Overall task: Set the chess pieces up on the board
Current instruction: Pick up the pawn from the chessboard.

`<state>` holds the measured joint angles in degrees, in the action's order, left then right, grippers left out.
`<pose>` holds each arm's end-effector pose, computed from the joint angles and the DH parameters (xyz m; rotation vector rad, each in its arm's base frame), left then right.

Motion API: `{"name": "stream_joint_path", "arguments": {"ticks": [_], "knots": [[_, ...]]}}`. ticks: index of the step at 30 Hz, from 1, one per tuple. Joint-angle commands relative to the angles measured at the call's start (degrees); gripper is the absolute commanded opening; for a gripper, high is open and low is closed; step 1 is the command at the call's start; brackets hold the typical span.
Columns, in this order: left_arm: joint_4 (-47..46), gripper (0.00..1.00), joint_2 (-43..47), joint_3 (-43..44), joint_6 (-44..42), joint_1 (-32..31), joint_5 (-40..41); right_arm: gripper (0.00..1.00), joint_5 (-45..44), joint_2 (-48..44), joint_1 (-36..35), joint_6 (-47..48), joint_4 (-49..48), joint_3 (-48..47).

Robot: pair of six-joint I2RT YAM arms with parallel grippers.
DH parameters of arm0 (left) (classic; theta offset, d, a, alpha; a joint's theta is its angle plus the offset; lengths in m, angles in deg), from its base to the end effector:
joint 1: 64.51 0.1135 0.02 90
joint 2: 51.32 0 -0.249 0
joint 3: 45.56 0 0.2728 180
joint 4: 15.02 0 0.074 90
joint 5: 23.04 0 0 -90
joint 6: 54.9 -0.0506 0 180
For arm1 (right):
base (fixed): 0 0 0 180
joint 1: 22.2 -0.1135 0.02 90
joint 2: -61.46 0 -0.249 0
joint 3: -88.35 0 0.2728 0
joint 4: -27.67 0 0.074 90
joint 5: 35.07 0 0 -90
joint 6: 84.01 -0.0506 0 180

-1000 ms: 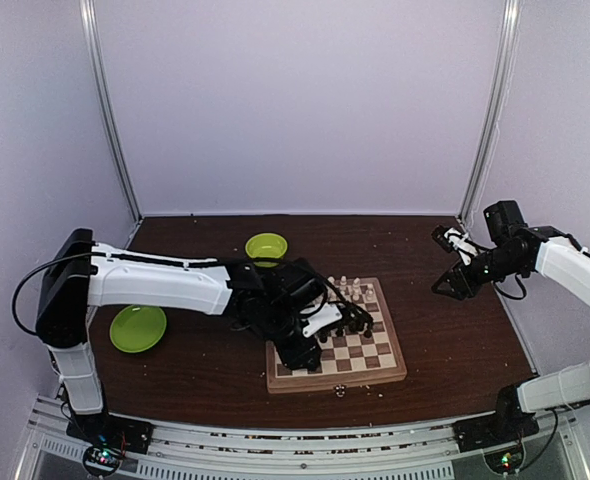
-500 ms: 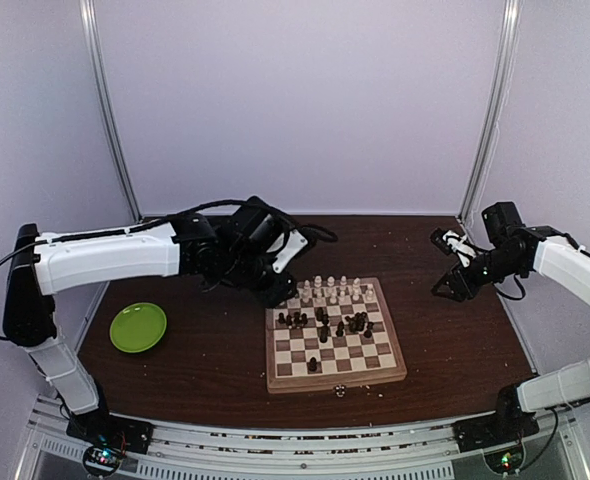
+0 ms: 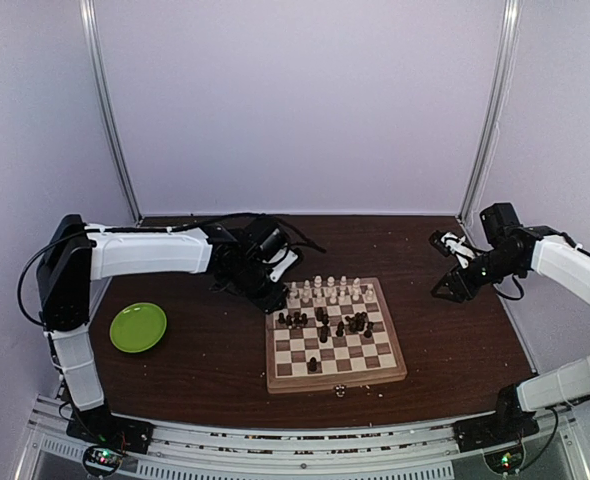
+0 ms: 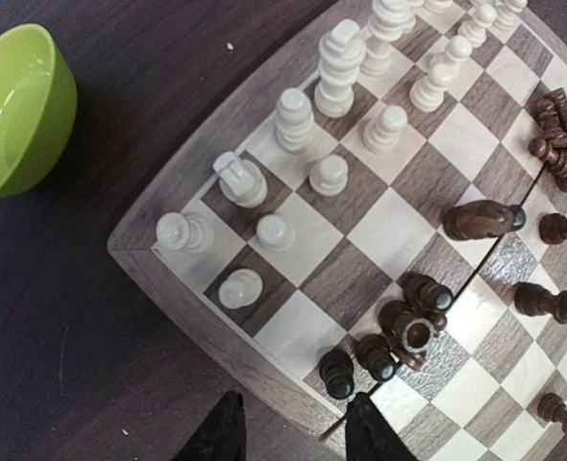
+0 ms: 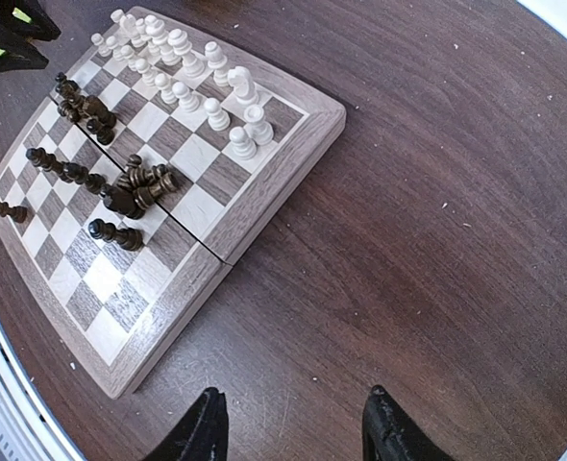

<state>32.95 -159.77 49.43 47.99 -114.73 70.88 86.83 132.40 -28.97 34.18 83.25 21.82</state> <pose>0.2737 -0.3234 0.1769 0.8319 2.5352 -0.2777 0.2641 0.0583 0.2266 -0.9234 2.3017 0.5712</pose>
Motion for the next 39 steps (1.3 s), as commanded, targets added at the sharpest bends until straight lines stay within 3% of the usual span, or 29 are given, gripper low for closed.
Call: {"name": "stream_joint_path", "arguments": {"ticks": [1,23,34,39], "knots": [[-0.51,0.37,-2.52,2.35,1.55,1.17,-2.65,0.48,-1.42,0.70,-0.27,0.62,0.07,-0.03],[-3.61,0.29,-3.78,0.59,1.22,1.22,-8.04,0.48,-2.02,2.89,-0.53,0.91,0.62,-0.58],[-2.40,0.21,-4.57,0.38,0.62,1.17,-5.95,0.48,-2.42,3.94,-0.97,1.10,1.16,-1.02],[-2.19,0.24,-5.23,0.69,0.55,1.17,-6.77,0.48,-2.46,4.20,-1.14,1.08,1.11,-1.02]]}}
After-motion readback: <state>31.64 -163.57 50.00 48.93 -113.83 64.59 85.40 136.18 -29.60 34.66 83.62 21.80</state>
